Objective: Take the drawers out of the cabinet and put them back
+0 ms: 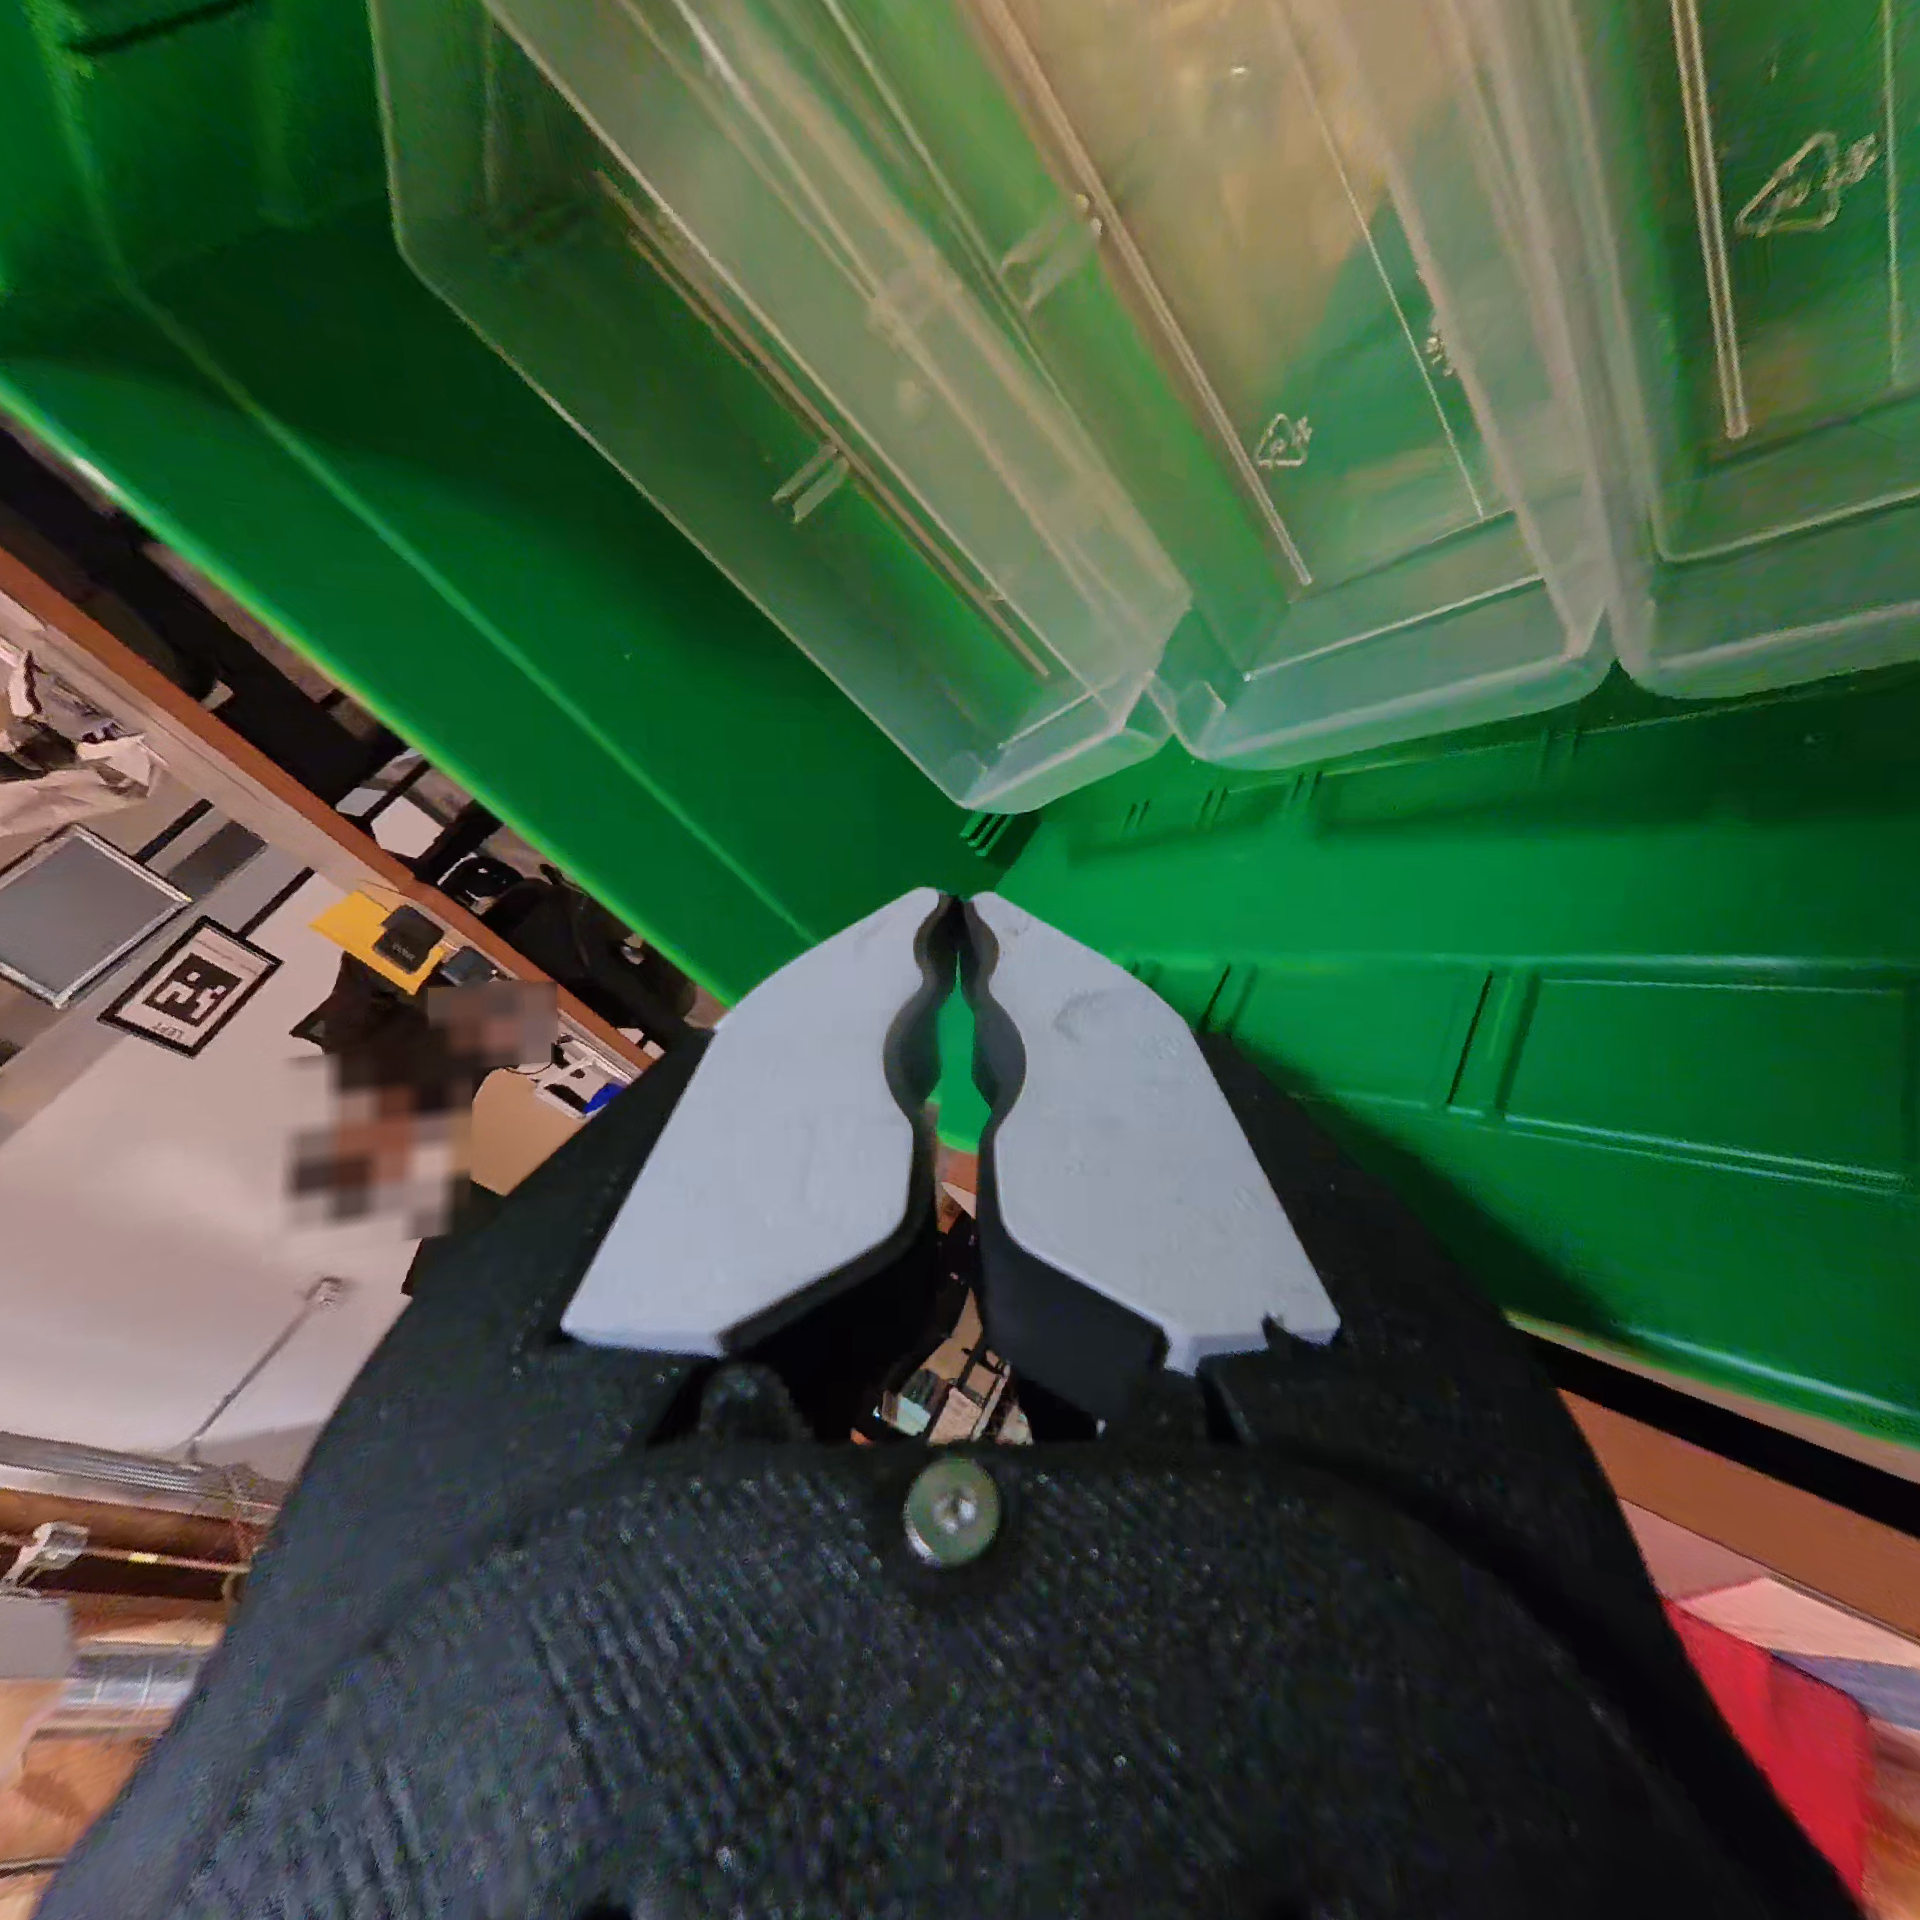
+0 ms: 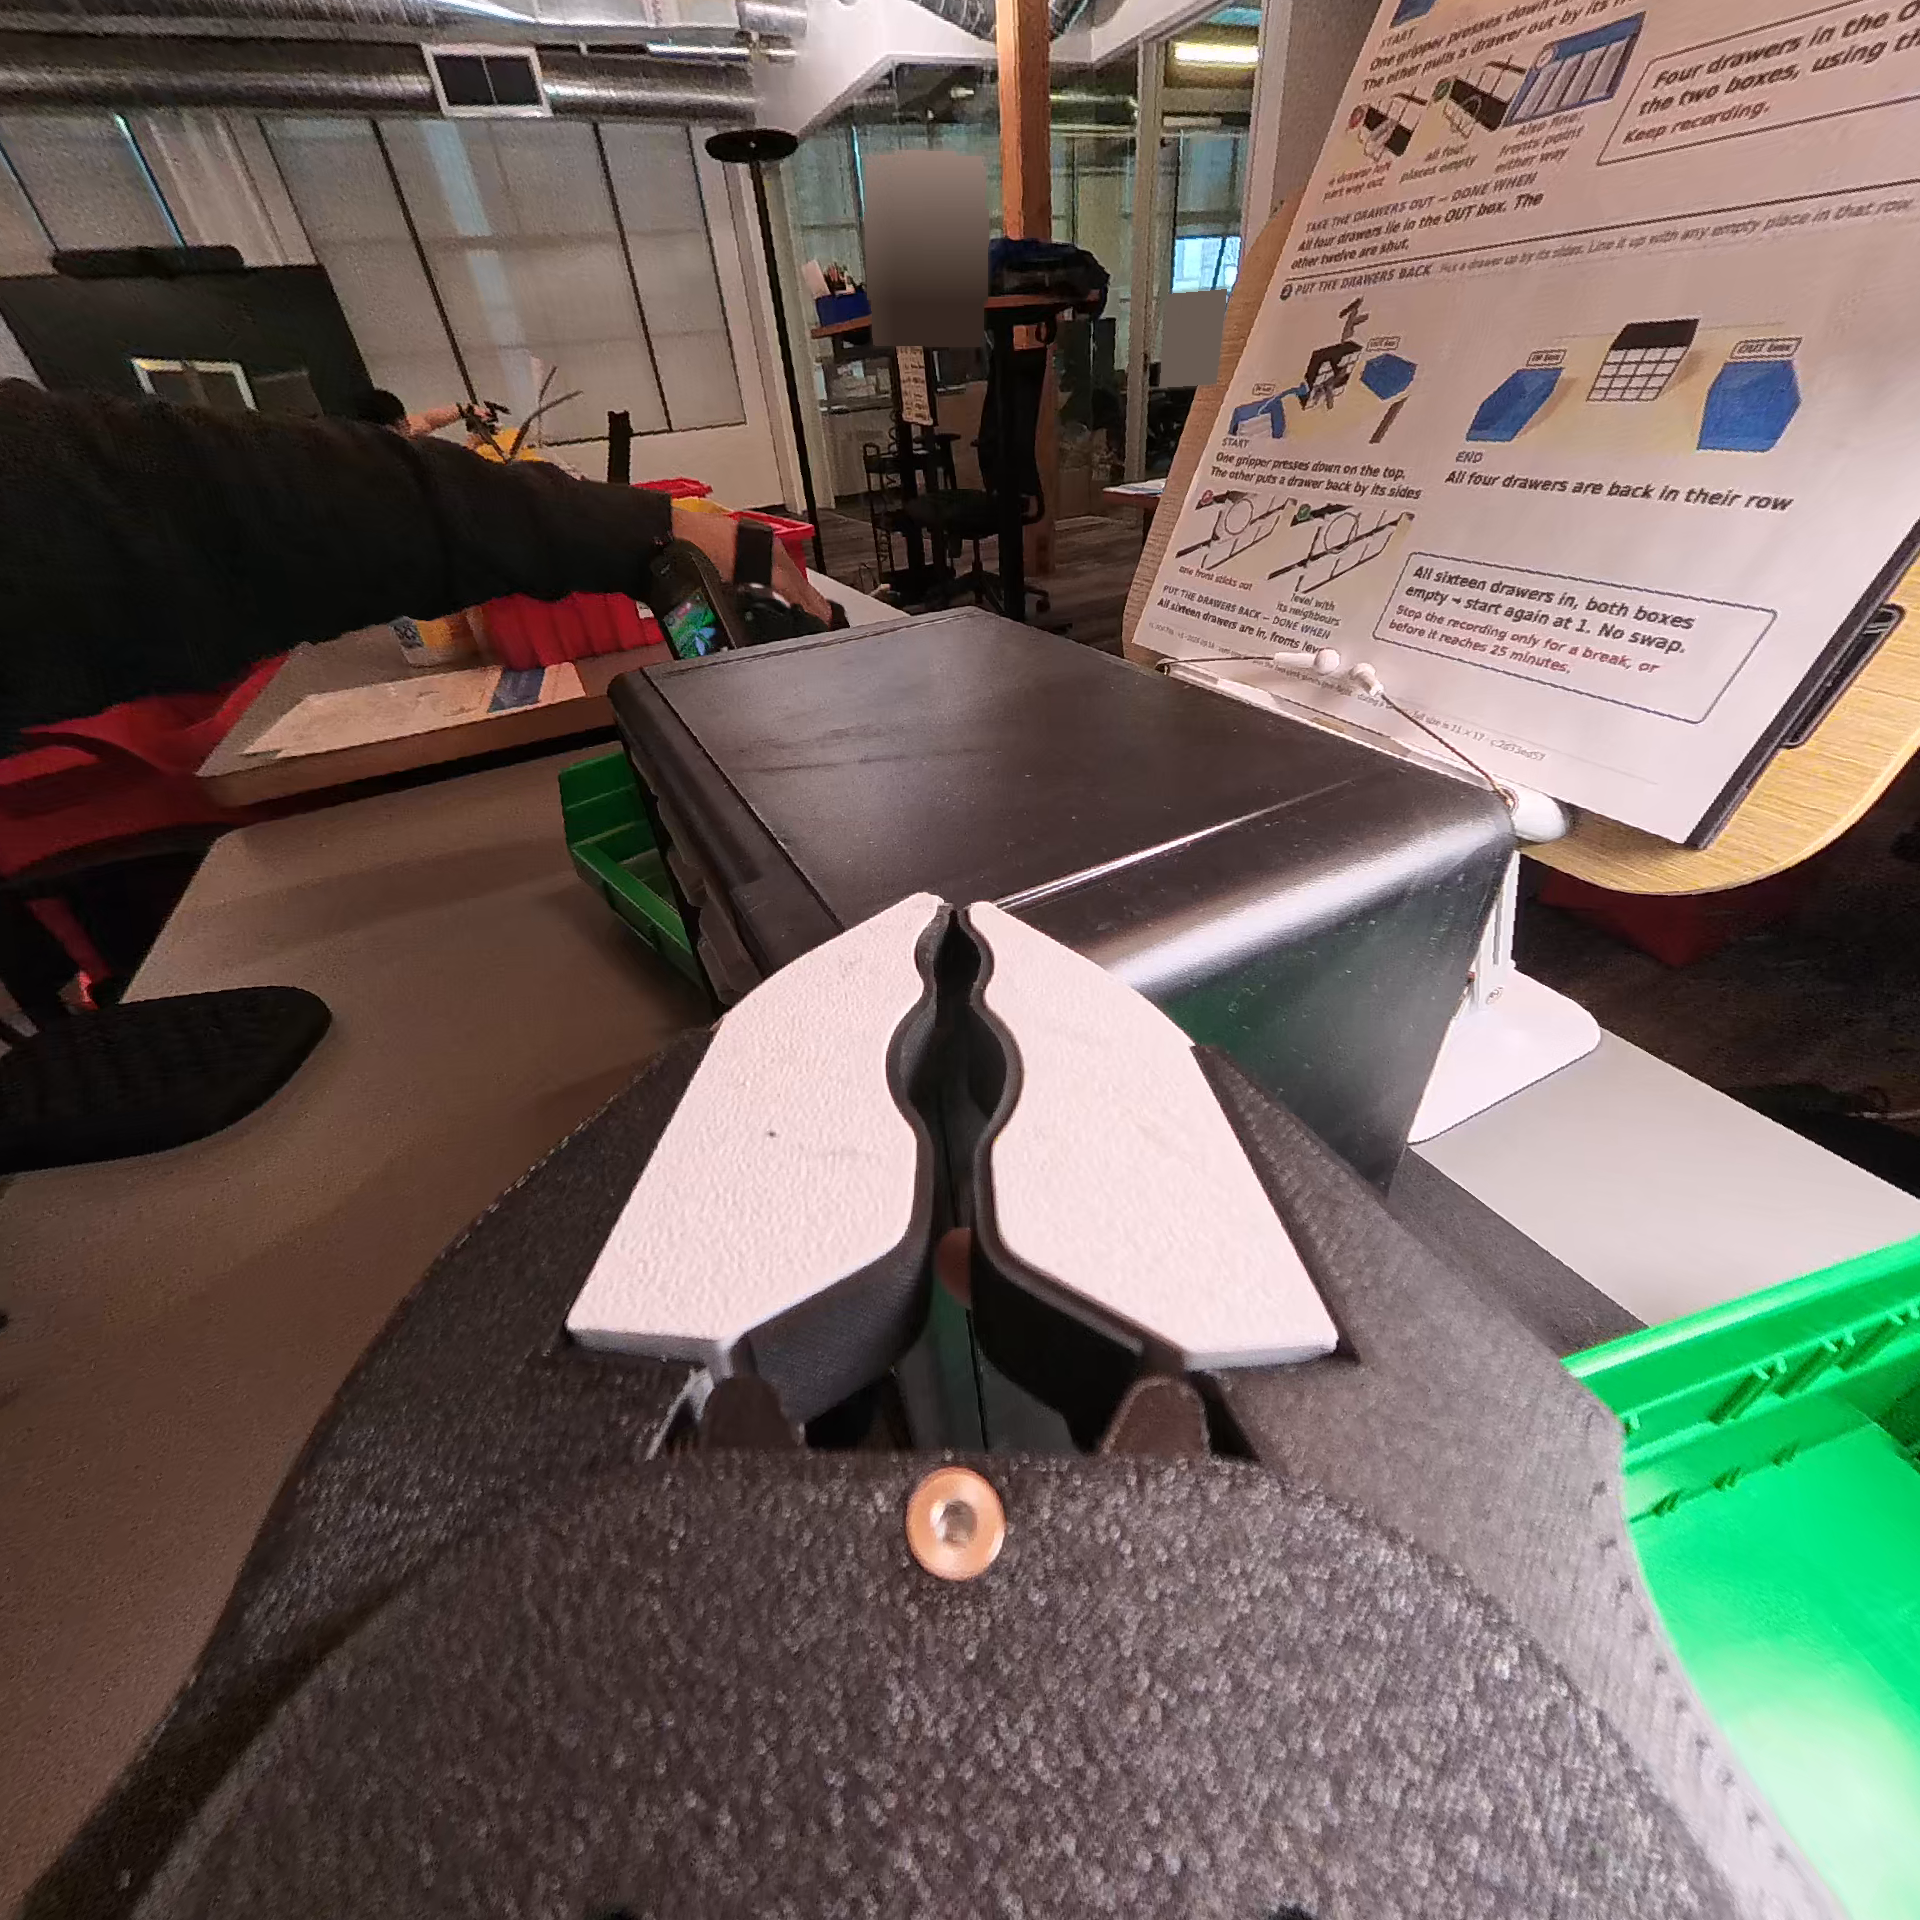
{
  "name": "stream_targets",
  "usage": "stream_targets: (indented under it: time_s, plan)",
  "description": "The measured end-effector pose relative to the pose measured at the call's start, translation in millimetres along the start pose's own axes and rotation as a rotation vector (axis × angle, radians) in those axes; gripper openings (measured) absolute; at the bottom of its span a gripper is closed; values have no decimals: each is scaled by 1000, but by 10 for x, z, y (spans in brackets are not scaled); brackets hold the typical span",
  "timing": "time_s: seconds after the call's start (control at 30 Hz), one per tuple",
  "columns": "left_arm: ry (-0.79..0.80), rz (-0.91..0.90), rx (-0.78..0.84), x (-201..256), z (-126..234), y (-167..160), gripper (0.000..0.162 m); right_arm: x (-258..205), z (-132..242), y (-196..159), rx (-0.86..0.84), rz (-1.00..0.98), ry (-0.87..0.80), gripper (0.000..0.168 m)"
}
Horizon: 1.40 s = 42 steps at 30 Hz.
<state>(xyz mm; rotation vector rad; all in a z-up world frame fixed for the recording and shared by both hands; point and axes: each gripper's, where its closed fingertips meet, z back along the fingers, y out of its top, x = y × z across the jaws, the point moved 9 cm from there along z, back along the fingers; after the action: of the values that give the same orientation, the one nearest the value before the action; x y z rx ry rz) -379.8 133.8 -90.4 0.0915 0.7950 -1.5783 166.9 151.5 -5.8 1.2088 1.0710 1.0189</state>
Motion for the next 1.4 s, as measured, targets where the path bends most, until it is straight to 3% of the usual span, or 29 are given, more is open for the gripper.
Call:
stream_targets:
  time_s: [0.17, 0.37, 0.63, 0.83, 0.9, 1.4]
  plan:
    - [30, -3, 4, -13, -10, -34, 3, 1, 1, -2, 4, -4, 1, 0]
    - [-65, 20, 40, -39, -204, -19, 36, 4, 1, -7, 12, -11, 7, 0]
    - [-145, -153, -32, -17, -500, 47, 48, 2, 0, 0, 2, -10, 6, 0]
    - [-132, -140, -30, -32, -547, 44, 41, 4, 0, -1, 3, -11, 8, 0]
    - [-130, -137, -13, 18, -496, 41, 27, 7, 0, -2, 5, -13, 10, 0]
    - [-9, 147, 126, -97, 138, -140, 20, 11, 0, -13, 19, -15, 15, 0]
